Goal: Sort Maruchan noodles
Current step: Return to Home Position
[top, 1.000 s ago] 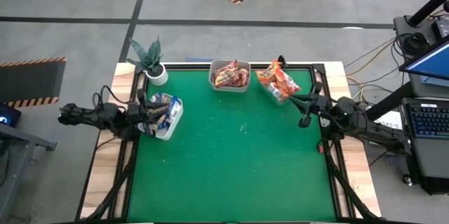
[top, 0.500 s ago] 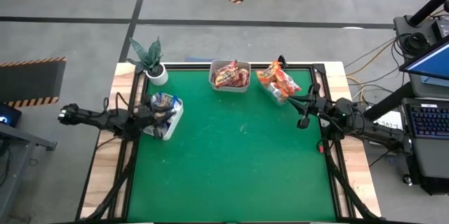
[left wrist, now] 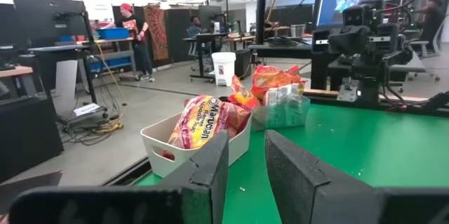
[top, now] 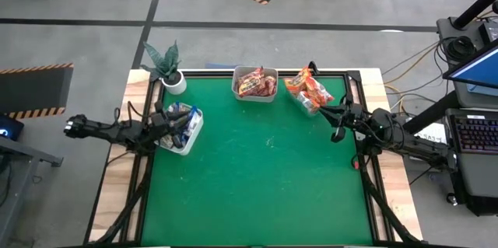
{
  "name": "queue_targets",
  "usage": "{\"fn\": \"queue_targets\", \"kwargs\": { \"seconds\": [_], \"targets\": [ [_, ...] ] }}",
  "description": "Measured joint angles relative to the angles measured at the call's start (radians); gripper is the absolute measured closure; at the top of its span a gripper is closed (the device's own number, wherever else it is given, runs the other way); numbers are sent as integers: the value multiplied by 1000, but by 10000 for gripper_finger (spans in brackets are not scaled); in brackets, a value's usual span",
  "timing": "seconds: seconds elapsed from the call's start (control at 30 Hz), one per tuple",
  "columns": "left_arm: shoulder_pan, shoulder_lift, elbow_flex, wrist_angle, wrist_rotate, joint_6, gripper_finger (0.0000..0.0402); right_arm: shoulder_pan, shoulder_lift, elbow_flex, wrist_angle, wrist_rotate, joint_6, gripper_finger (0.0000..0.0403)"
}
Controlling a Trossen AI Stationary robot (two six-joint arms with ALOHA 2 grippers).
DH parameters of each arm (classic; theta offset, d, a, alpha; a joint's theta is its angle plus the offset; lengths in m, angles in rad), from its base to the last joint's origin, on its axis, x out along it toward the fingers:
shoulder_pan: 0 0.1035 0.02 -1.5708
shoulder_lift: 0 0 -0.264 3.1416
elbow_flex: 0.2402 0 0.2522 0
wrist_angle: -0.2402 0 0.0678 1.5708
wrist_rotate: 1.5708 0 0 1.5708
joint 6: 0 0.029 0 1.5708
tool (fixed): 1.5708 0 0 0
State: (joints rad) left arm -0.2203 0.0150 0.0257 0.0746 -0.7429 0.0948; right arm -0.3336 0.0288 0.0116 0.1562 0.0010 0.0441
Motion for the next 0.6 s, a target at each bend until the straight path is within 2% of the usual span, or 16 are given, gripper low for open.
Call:
{"fn": "queue_targets", "kwargs": {
  "seconds": [0.6],
  "targets": [
    [0,5,7,0,1,0,325,0,0,0,1,0,0,351]
  ]
}}
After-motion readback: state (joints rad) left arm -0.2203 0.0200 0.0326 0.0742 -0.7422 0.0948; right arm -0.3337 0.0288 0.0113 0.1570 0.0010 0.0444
